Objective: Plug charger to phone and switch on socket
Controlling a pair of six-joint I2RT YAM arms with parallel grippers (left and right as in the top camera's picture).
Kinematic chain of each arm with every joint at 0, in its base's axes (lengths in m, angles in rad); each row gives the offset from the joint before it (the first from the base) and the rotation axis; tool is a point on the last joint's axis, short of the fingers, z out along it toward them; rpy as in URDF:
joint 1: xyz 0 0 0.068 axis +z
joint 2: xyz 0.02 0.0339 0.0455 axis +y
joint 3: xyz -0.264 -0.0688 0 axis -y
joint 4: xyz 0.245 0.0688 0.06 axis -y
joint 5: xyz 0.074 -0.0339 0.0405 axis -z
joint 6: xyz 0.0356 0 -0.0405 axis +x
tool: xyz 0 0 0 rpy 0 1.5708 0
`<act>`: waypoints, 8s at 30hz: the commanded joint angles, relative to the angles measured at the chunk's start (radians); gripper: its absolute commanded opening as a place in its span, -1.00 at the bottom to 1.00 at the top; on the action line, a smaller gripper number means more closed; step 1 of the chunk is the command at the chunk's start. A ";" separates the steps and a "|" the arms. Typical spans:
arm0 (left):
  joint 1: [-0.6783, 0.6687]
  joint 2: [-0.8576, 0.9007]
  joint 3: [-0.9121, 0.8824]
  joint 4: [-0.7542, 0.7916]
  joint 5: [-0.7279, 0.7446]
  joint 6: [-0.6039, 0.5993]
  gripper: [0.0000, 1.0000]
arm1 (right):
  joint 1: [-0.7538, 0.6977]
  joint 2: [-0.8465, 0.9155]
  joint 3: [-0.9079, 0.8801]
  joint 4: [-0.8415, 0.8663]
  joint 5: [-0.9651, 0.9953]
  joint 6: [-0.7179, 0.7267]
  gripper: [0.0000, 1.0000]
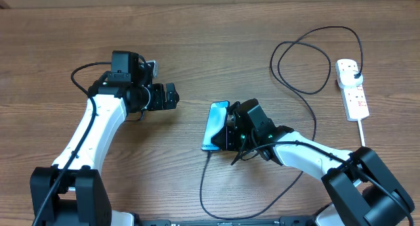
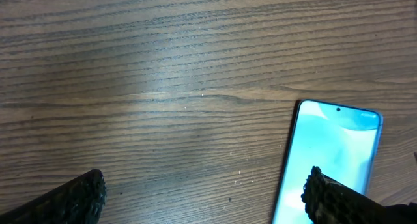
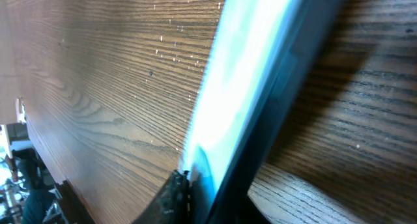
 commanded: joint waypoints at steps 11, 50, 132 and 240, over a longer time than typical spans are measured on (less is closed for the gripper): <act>0.003 -0.024 0.020 0.000 -0.011 -0.002 0.99 | 0.006 -0.003 0.015 0.008 0.026 -0.011 -0.56; 0.003 -0.024 0.020 0.001 -0.013 -0.002 0.99 | 0.007 0.149 0.015 0.203 0.409 0.099 -0.93; 0.002 -0.024 0.020 0.000 -0.013 -0.002 0.99 | -0.679 -0.098 0.645 -0.928 0.526 -0.104 1.00; 0.002 -0.024 0.020 0.000 -0.013 -0.002 0.99 | -1.070 0.372 0.702 -0.681 0.483 -0.057 1.00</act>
